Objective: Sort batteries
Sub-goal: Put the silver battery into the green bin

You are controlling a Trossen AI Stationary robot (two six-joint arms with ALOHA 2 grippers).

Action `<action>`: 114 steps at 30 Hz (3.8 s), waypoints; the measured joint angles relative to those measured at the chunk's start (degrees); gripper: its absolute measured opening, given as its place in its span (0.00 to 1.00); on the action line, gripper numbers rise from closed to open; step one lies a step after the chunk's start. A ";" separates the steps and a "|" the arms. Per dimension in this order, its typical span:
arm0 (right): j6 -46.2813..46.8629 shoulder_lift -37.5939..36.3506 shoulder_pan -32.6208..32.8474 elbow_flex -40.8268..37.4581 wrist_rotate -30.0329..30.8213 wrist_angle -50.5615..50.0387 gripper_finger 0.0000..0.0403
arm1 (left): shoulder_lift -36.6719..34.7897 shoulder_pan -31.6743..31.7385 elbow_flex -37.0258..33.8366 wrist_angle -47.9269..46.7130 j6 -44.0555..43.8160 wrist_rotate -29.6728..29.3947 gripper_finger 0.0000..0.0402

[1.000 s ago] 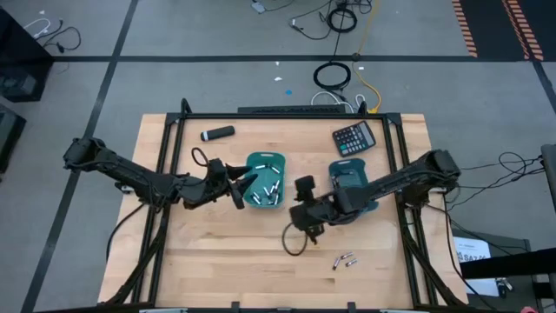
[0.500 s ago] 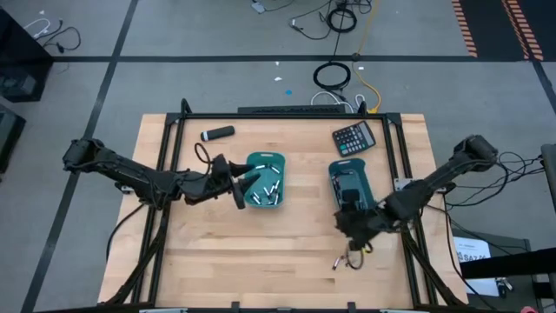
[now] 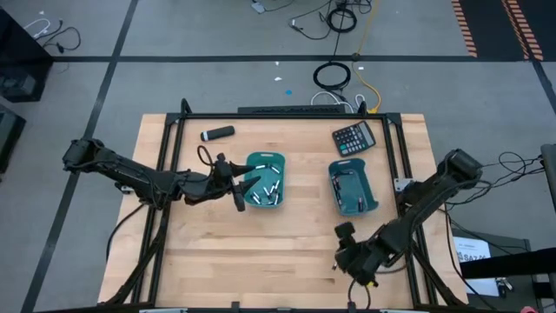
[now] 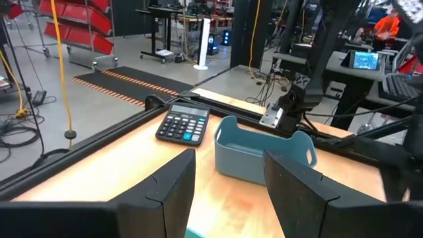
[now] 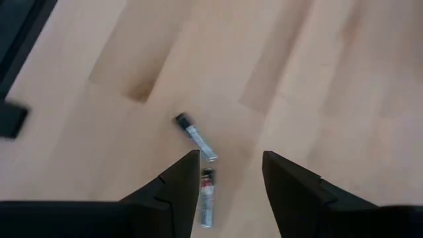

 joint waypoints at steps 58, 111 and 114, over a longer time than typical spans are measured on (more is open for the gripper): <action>-22.92 18.11 -15.06 11.17 -6.59 -3.19 0.01 | -0.60 -3.04 0.07 3.90 2.66 -1.07 0.46; -30.96 8.61 -47.35 25.12 -12.25 5.86 0.47 | -9.92 -2.48 0.09 -16.49 4.70 -12.35 0.46; -28.81 6.24 -42.33 26.04 -7.81 -0.41 0.46 | -9.91 -2.49 0.07 -15.13 4.56 -12.24 0.46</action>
